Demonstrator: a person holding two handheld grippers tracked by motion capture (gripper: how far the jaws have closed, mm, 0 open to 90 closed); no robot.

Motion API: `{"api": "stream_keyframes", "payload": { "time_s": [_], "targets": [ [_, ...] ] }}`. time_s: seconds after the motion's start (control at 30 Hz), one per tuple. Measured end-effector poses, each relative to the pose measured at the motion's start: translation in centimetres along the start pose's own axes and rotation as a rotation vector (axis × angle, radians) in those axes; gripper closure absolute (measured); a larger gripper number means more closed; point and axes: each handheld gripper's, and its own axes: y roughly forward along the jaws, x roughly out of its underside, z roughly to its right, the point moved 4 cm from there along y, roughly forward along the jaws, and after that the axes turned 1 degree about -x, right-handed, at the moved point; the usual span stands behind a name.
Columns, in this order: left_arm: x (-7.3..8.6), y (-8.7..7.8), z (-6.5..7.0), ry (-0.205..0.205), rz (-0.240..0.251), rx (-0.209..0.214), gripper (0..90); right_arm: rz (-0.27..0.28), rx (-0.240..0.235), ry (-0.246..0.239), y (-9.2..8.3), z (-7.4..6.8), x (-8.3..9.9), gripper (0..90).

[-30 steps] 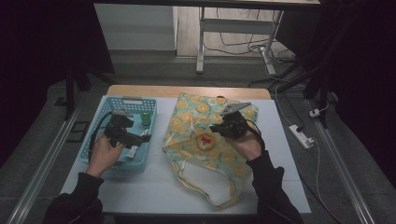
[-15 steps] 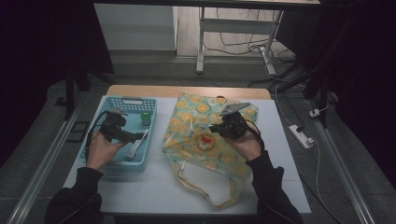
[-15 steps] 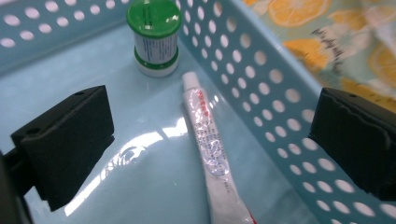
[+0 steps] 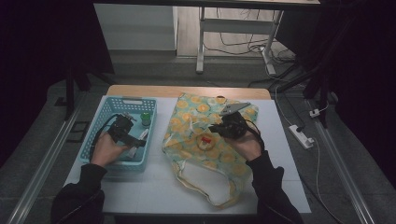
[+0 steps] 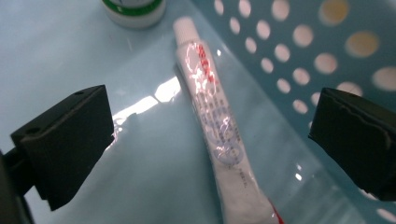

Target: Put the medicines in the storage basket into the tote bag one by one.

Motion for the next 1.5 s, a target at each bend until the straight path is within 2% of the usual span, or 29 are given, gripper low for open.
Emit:
{"api": "stream_keyframes", "payload": {
  "time_s": [0.13, 0.23, 0.33, 0.5, 0.63, 0.93, 1.17, 1.27, 1.4, 1.5],
  "targets": [
    [0.1, 0.5, 0.3, 0.026, -0.041, -0.029, 5.5, -0.002, 0.000, -0.001, 0.0, 0.0, 0.0, 88.9],
    [0.2, 0.7, 0.5, 0.044, -0.067, -0.058, 13.6, -0.003, 0.001, -0.002, 0.0, 0.0, 0.0, 88.9],
    [0.2, 0.9, 0.7, 0.053, -0.085, -0.062, 24.5, -0.003, 0.002, -0.002, 0.1, 0.0, 0.0, 88.9],
    [0.3, 0.9, 0.7, 0.037, -0.097, -0.034, 42.7, -0.009, 0.002, 0.001, 0.1, 0.1, 0.1, 88.9],
    [0.3, 0.9, 0.6, 0.011, -0.095, -0.018, 52.0, -0.010, 0.003, 0.003, 0.1, 0.2, 0.1, 88.9],
    [0.4, 0.7, 0.4, -0.016, -0.091, 0.004, 69.4, -0.013, 0.005, 0.005, 0.1, 0.2, 0.2, 88.9],
    [0.4, 0.7, 0.4, -0.014, -0.092, -0.016, 71.6, -0.007, 0.007, 0.006, 0.0, 0.2, 0.1, 88.9],
    [0.3, 0.7, 0.3, -0.062, -0.099, -0.001, 71.8, -0.005, 0.006, 0.009, -0.1, 0.2, 0.1, 88.9],
    [0.2, 0.4, 0.3, -0.081, -0.091, -0.016, 72.0, -0.003, 0.004, 0.012, -0.1, 0.2, 0.1, 88.9],
    [0.1, -0.1, 0.3, -0.102, -0.061, -0.022, 72.1, -0.003, 0.005, 0.014, -0.1, 0.2, 0.0, 88.9]
  ]
}}
